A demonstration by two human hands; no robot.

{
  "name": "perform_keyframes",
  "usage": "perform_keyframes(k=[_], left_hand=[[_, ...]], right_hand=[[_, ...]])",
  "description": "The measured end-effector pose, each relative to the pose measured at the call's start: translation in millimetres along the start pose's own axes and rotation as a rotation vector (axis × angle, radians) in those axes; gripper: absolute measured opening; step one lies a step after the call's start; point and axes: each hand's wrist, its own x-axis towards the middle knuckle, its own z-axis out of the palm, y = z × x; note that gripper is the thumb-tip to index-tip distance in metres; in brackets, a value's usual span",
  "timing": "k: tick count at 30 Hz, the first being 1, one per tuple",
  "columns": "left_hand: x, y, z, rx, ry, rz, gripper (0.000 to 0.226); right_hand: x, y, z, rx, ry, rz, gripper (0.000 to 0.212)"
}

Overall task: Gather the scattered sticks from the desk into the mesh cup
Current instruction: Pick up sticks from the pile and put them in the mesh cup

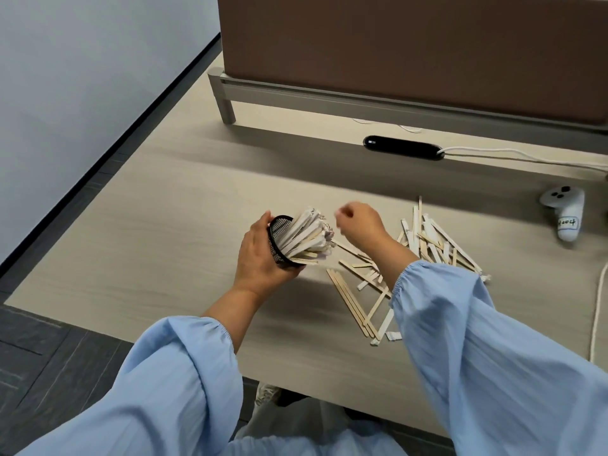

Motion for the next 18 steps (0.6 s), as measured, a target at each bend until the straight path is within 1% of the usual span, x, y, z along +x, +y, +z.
perform_keyframes(k=[2,3,4,5,6,8,9,12,16,18], left_hand=[[-1.4,-1.1,6.3,-0.01,0.019,-0.017,0.11],[-1.4,-1.1,9.2,-0.008,0.031,-0.022,0.108],[-0.8,-1.6,12.3,-0.002,0.043,-0.023,0.103],[-0.4,-2.1,14.9,0.008,0.051,-0.021,0.098],[0.2,-2.8,16.8,0.019,0.055,-0.016,0.094],[-0.3,-2.2,20.9,0.035,0.057,0.008,0.088],[-0.7,-1.6,22.4,0.037,0.063,0.015,0.087],[-3.9,-0.4,24.9,0.038,0.09,0.014,0.089],[-10.3,-2.3,23.8,0.046,0.109,-0.012,0.09],[-12.9,-4.1,22.9,0.05,0.118,-0.028,0.09]], right_hand=[[-7.9,13.9,-0.4,-0.304,-0.26,0.105,0.026],[-15.7,18.7,1.4,-0.43,-0.37,0.141,0.029],[-22.8,24.0,5.1,-0.53,-0.439,0.155,0.033],[-29.1,29.3,9.6,-0.598,-0.461,0.152,0.034],[-33.9,34.5,14.8,-0.648,-0.453,0.134,0.032],[-41.7,44.0,23.2,-0.688,-0.394,0.119,0.037],[-43.6,47.5,26.3,-0.687,-0.363,0.11,0.039],[-45.7,52.0,32.9,-0.658,-0.302,0.053,0.034],[-47.6,52.1,32.9,-0.633,-0.298,0.028,0.03],[-48.5,53.3,34.7,-0.631,-0.313,0.018,0.022]])
